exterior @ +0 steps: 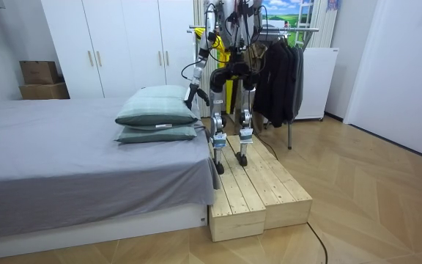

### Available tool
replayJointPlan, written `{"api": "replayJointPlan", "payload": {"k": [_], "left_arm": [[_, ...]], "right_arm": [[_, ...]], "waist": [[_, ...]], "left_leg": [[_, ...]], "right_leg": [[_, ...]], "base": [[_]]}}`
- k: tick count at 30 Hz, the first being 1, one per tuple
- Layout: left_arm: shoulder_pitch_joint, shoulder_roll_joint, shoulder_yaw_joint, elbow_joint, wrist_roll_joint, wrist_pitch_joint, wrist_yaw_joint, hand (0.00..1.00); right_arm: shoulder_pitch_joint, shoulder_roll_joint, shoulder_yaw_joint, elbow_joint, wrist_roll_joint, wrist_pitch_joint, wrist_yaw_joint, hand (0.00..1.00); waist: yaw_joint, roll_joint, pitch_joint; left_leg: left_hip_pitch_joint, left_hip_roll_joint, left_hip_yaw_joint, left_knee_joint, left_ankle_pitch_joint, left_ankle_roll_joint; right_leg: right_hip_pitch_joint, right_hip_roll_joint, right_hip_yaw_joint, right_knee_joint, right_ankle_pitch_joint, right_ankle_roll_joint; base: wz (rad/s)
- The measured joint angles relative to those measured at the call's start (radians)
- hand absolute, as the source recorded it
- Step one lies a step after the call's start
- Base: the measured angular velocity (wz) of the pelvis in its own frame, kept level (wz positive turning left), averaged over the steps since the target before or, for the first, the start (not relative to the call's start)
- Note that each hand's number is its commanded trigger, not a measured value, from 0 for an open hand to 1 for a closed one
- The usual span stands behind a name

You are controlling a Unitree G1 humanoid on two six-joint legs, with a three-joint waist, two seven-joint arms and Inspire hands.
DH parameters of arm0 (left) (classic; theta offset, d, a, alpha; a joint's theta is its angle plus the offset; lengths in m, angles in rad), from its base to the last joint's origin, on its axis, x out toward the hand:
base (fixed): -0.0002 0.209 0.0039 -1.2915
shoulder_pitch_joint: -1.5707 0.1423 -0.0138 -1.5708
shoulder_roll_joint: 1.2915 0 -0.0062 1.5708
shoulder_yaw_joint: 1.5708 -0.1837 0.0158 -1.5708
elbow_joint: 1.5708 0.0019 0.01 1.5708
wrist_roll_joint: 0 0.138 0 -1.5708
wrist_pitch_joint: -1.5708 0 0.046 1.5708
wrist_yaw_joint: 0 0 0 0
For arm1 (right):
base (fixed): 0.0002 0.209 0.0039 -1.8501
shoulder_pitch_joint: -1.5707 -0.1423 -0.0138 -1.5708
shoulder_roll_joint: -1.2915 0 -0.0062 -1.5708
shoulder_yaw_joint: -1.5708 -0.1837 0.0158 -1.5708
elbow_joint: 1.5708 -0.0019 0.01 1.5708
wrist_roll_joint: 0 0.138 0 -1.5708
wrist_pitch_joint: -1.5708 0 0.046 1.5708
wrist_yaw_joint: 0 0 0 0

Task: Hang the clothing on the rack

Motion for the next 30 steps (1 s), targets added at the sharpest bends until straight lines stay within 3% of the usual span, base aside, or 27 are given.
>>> {"api": "replayJointPlan", "payload": {"k": [4, 12, 17, 21, 30], "left_arm": [[0.0, 0.0, 0.001, 0.0, 0.0, 0.0, 0.0, 0.0], [0.0, -0.001, 0.001, 0.0, -0.003, 0.0, 0.003, 0.0], [-0.001, -0.001, 0.001, -0.004, -0.004, 0.0, 0.003, 0.0], [0.0, 0.0, 0.001, -0.016, -0.008, 0.001, 0.003, 0.0], [0.007, 0.0, 0.002, -0.033, -0.021, 0.002, 0.003, 0.0]], "right_arm": [[0.0, -0.02, 0.0, 0.02, 0.0, 0.0, 0.0, 1.0], [-0.006, -0.021, 0.0, 0.046, 0.031, -0.001, 0.0, 1.0], [-0.049, -0.023, 0.0, 0.175, 0.076, -0.008, -0.002, 1.0], [-0.073, -0.049, -0.001, 0.246, 0.101, -0.039, -0.001, 1.0], [-0.084, -0.066, -0.001, 0.306, 0.119, -0.04, 0.018, 1.0]], "waist": [[0.0, 0.0, 0.0001], [0.0, 0.001, 0.0], [-0.002, 0.002, 0.0001], [-0.006, 0.002, -0.0001], [-0.008, 0.001, -0.0014]], "left_leg": [[0.0, 0.0, 0.001, 0.0, 0.0, 0.0], [0.0, 0.0, -0.006, 0.001, 0.0, 0.0], [-0.005, -0.001, -0.016, 0.001, 0.0, 0.0], [-0.006, -0.002, -0.022, 0.002, 0.0, 0.0], [-0.004, -0.003, -0.024, 0.006, 0.004, 0.002]], "right_leg": [[-0.001, 0.0, 0.002, 0.001, 0.0, 0.0], [-0.001, 0.001, 0.005, 0.0, 0.0, 0.0], [-0.002, 0.001, -0.002, -0.001, 0.0, 0.0], [0.002, -0.001, -0.01, 0.001, 0.0, 0.0], [0.006, -0.002, -0.015, 0.0, 0.0, -0.001]], "base": [[0.0], [0.0], [0.03], [0.06], [0.02]]}}
